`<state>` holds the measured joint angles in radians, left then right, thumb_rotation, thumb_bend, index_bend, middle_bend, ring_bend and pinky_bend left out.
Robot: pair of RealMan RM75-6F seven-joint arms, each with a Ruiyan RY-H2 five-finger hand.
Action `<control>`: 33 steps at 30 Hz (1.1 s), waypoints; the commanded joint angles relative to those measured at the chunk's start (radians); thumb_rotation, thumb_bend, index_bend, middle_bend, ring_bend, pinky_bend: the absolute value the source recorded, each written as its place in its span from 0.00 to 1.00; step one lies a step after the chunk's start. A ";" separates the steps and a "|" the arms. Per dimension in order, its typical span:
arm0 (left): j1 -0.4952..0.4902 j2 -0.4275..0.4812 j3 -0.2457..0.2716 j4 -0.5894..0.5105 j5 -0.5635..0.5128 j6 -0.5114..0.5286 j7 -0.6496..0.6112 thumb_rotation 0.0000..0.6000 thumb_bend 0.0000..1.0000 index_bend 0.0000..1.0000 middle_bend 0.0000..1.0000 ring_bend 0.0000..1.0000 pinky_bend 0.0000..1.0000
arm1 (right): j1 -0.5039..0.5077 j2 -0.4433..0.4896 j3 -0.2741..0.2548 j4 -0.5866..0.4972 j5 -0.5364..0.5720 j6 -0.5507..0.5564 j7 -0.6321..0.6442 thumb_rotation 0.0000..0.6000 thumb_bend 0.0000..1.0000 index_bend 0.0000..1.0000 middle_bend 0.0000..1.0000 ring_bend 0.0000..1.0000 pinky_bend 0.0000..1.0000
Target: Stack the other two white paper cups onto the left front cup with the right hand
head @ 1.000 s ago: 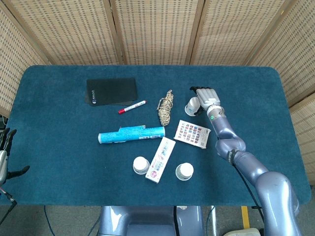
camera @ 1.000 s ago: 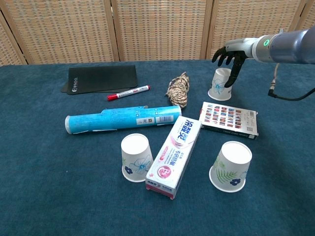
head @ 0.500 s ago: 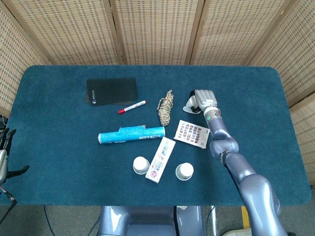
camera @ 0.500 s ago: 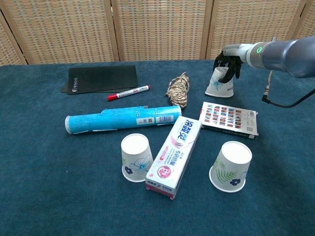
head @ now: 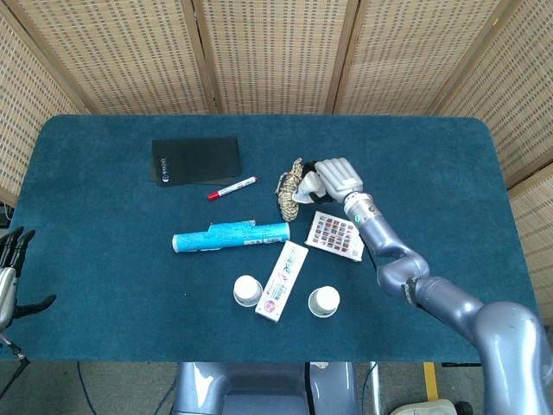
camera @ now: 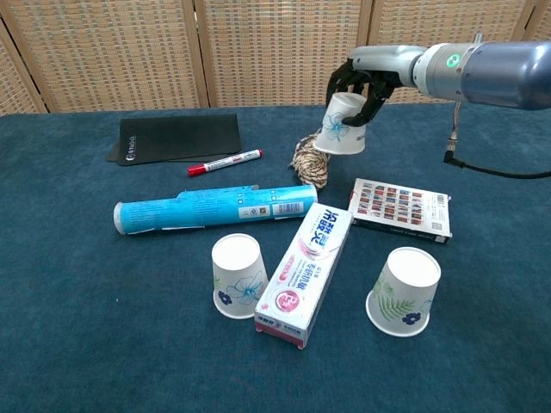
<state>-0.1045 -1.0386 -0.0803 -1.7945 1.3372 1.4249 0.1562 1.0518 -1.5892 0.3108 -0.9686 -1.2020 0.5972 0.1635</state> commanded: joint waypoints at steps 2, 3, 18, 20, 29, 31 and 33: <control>0.000 0.009 0.012 -0.003 0.020 -0.008 -0.017 1.00 0.00 0.00 0.00 0.00 0.00 | -0.098 0.270 -0.015 -0.541 -0.088 0.195 -0.136 1.00 0.57 0.41 0.46 0.44 0.52; -0.001 0.011 0.015 -0.002 0.025 -0.010 -0.024 1.00 0.00 0.00 0.00 0.00 0.00 | -0.105 0.285 -0.021 -0.591 -0.100 0.210 -0.157 1.00 0.57 0.41 0.46 0.44 0.52; 0.006 0.026 0.031 0.007 0.068 -0.003 -0.076 1.00 0.00 0.00 0.00 0.00 0.00 | -0.090 0.182 -0.119 -0.746 -0.239 0.271 -0.362 1.00 0.60 0.42 0.46 0.44 0.52; 0.007 0.029 0.032 0.008 0.070 -0.002 -0.085 1.00 0.00 0.00 0.00 0.00 0.00 | -0.081 0.156 -0.126 -0.738 -0.238 0.265 -0.404 1.00 0.60 0.42 0.46 0.44 0.52; 0.014 0.041 0.037 0.016 0.078 0.003 -0.120 1.00 0.00 0.00 0.00 0.00 0.00 | -0.058 0.087 -0.135 -0.746 -0.197 0.250 -0.521 1.00 0.60 0.42 0.46 0.44 0.52; 0.015 0.043 0.037 0.016 0.078 0.002 -0.126 1.00 0.00 0.00 0.00 0.00 0.00 | -0.056 0.077 -0.137 -0.748 -0.185 0.249 -0.539 1.00 0.60 0.42 0.46 0.44 0.52; 0.015 0.045 0.038 0.015 0.080 0.001 -0.130 1.00 0.00 0.00 0.00 0.00 0.00 | -0.055 0.073 -0.140 -0.751 -0.177 0.249 -0.554 1.00 0.60 0.42 0.46 0.44 0.52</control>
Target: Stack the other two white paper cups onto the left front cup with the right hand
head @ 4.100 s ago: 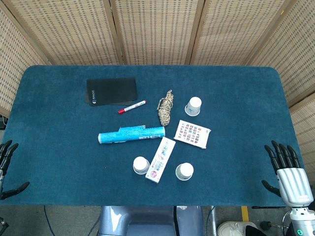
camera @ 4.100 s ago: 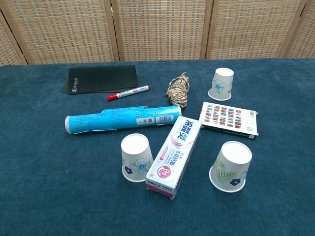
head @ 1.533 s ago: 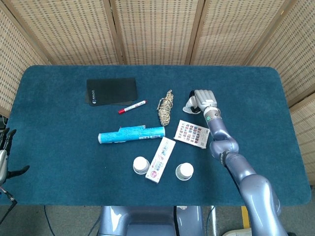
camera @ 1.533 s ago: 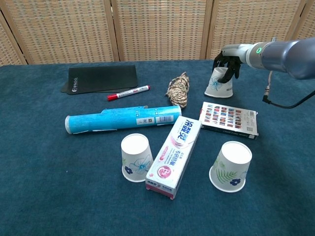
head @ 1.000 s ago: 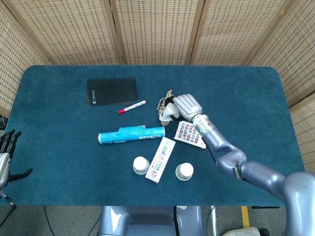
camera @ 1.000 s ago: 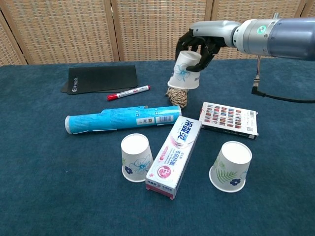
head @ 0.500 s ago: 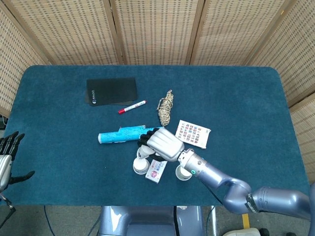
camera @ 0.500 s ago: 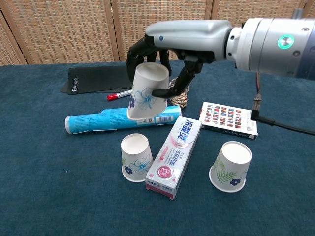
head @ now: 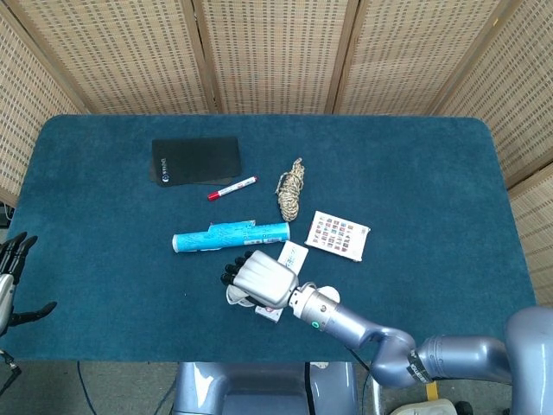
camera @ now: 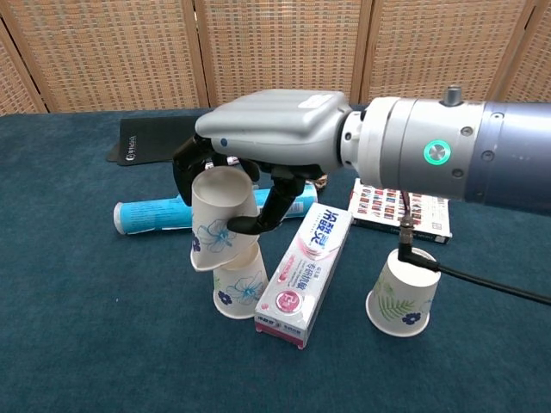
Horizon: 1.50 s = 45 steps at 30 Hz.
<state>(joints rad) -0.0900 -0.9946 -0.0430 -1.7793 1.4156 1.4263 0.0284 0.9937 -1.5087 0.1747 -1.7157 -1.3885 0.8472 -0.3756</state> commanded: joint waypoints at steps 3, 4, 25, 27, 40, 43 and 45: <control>0.000 0.004 0.005 -0.001 0.009 -0.002 -0.004 1.00 0.00 0.00 0.00 0.00 0.00 | 0.003 -0.013 -0.009 -0.006 0.016 0.000 -0.035 1.00 0.60 0.42 0.46 0.44 0.52; 0.000 0.005 0.005 -0.001 0.011 -0.001 -0.003 1.00 0.00 0.00 0.00 0.00 0.00 | 0.003 -0.014 -0.011 -0.007 0.018 0.000 -0.041 1.00 0.59 0.42 0.46 0.44 0.52; 0.007 0.010 0.011 -0.001 0.029 0.011 -0.020 1.00 0.00 0.00 0.00 0.00 0.00 | 0.025 0.032 -0.031 -0.059 0.126 -0.055 -0.136 1.00 0.05 0.13 0.16 0.14 0.10; 0.007 0.010 0.011 -0.001 0.030 0.011 -0.020 1.00 0.00 0.00 0.00 0.00 0.00 | 0.024 0.037 -0.032 -0.068 0.129 -0.052 -0.137 1.00 0.05 0.13 0.16 0.13 0.10; 0.008 0.008 0.013 -0.004 0.032 0.012 -0.012 1.00 0.00 0.00 0.00 0.00 0.00 | -0.073 0.221 -0.099 -0.125 0.044 0.048 -0.105 1.00 0.03 0.12 0.12 0.09 0.04; 0.007 0.007 0.014 -0.004 0.033 0.011 -0.008 1.00 0.00 0.00 0.00 0.00 0.00 | -0.107 0.264 -0.133 -0.125 0.012 0.065 -0.075 1.00 0.00 0.12 0.11 0.09 0.04; 0.007 0.006 0.015 -0.005 0.035 0.011 -0.004 1.00 0.00 0.00 0.00 0.00 0.00 | -0.128 0.295 -0.158 -0.129 -0.004 0.067 -0.046 1.00 0.00 0.12 0.11 0.09 0.04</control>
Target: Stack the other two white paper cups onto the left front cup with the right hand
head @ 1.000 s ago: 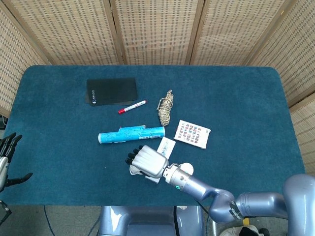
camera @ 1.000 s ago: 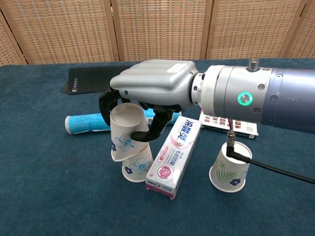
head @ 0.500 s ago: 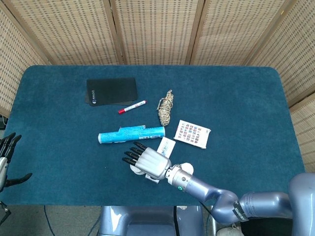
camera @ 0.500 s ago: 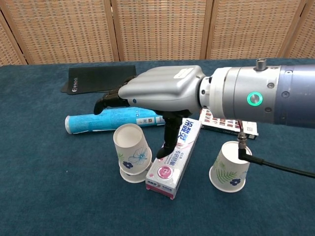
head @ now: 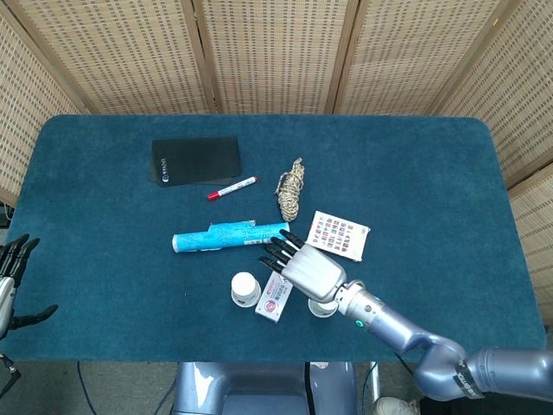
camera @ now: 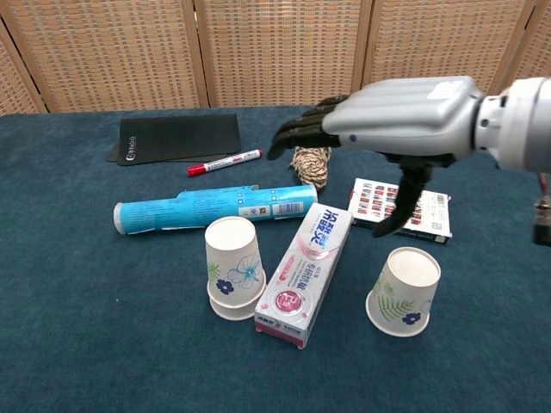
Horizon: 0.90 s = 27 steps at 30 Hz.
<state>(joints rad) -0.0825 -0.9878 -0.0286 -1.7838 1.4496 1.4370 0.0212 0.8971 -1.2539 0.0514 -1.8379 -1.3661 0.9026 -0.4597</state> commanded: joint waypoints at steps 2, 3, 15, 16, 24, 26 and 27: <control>0.000 -0.002 0.002 -0.002 0.003 0.000 0.008 1.00 0.00 0.00 0.00 0.00 0.00 | -0.051 0.069 -0.057 -0.016 -0.040 0.010 0.074 1.00 0.00 0.11 0.10 0.09 0.04; -0.001 -0.003 0.002 -0.002 0.003 -0.001 0.011 1.00 0.00 0.00 0.00 0.00 0.00 | -0.058 0.081 -0.066 -0.021 -0.045 0.008 0.090 1.00 0.00 0.10 0.10 0.09 0.05; -0.001 -0.018 0.011 -0.013 0.020 0.004 0.055 1.00 0.00 0.00 0.00 0.00 0.00 | -0.126 0.110 -0.146 -0.012 -0.148 -0.023 0.317 1.00 0.00 0.16 0.16 0.14 0.18; 0.000 -0.018 0.011 -0.013 0.021 0.005 0.056 1.00 0.00 0.00 0.00 0.00 0.00 | -0.129 0.101 -0.149 -0.001 -0.151 -0.024 0.325 1.00 0.00 0.16 0.17 0.15 0.18; 0.003 -0.018 0.014 -0.012 0.031 0.014 0.053 1.00 0.00 0.00 0.00 0.00 0.00 | -0.158 0.021 -0.147 0.118 -0.185 -0.010 0.375 1.00 0.02 0.20 0.21 0.19 0.19; 0.004 -0.018 0.013 -0.012 0.032 0.016 0.051 1.00 0.00 0.00 0.00 0.00 0.00 | -0.162 0.008 -0.143 0.136 -0.184 -0.009 0.386 1.00 0.04 0.20 0.23 0.20 0.19; 0.005 -0.018 0.013 -0.012 0.032 0.017 0.050 1.00 0.00 0.00 0.00 0.00 0.00 | -0.163 0.004 -0.141 0.143 -0.184 -0.010 0.391 1.00 0.06 0.20 0.23 0.21 0.19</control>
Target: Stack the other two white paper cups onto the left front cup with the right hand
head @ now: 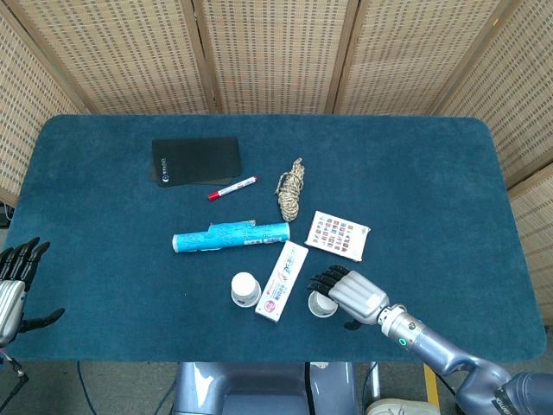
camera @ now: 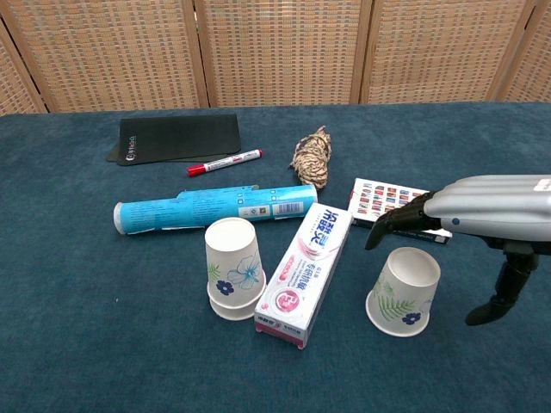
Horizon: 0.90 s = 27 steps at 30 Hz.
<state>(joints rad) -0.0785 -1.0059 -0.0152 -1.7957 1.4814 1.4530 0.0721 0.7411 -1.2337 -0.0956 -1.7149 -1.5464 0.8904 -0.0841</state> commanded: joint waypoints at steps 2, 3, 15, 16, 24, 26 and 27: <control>0.001 0.000 0.000 0.001 -0.001 0.000 -0.001 1.00 0.00 0.00 0.00 0.00 0.00 | -0.010 -0.027 0.009 0.039 -0.004 0.001 0.022 1.00 0.08 0.21 0.24 0.22 0.20; 0.000 0.000 -0.001 0.001 -0.002 -0.001 -0.001 1.00 0.00 0.00 0.00 0.00 0.00 | -0.011 -0.031 0.010 0.046 -0.003 0.000 0.024 1.00 0.10 0.21 0.25 0.24 0.22; -0.004 -0.006 -0.002 -0.001 -0.010 -0.011 0.015 1.00 0.00 0.00 0.00 0.00 0.00 | -0.038 -0.095 0.032 0.132 -0.025 0.044 0.096 1.00 0.36 0.47 0.53 0.52 0.53; -0.005 -0.006 -0.002 -0.001 -0.011 -0.011 0.016 1.00 0.00 0.00 0.00 0.00 0.00 | -0.040 -0.099 0.035 0.136 -0.028 0.051 0.104 1.00 0.40 0.50 0.55 0.53 0.54; -0.005 -0.009 -0.001 -0.003 -0.012 -0.012 0.023 1.00 0.00 0.00 0.00 0.00 0.00 | -0.051 -0.104 0.048 0.144 -0.045 0.086 0.145 1.00 0.46 0.53 0.57 0.55 0.56; -0.006 -0.008 -0.001 -0.004 -0.012 -0.013 0.024 1.00 0.00 0.00 0.00 0.00 0.00 | -0.053 -0.088 0.056 0.123 -0.046 0.097 0.154 1.00 0.47 0.53 0.57 0.55 0.56; -0.005 -0.008 -0.001 -0.004 -0.012 -0.013 0.023 1.00 0.00 0.00 0.00 0.00 0.00 | -0.053 -0.079 0.060 0.111 -0.046 0.102 0.157 1.00 0.47 0.53 0.57 0.55 0.56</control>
<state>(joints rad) -0.0839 -1.0138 -0.0160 -1.7996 1.4691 1.4397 0.0951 0.6893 -1.3238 -0.0419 -1.5905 -1.5912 0.9845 0.0667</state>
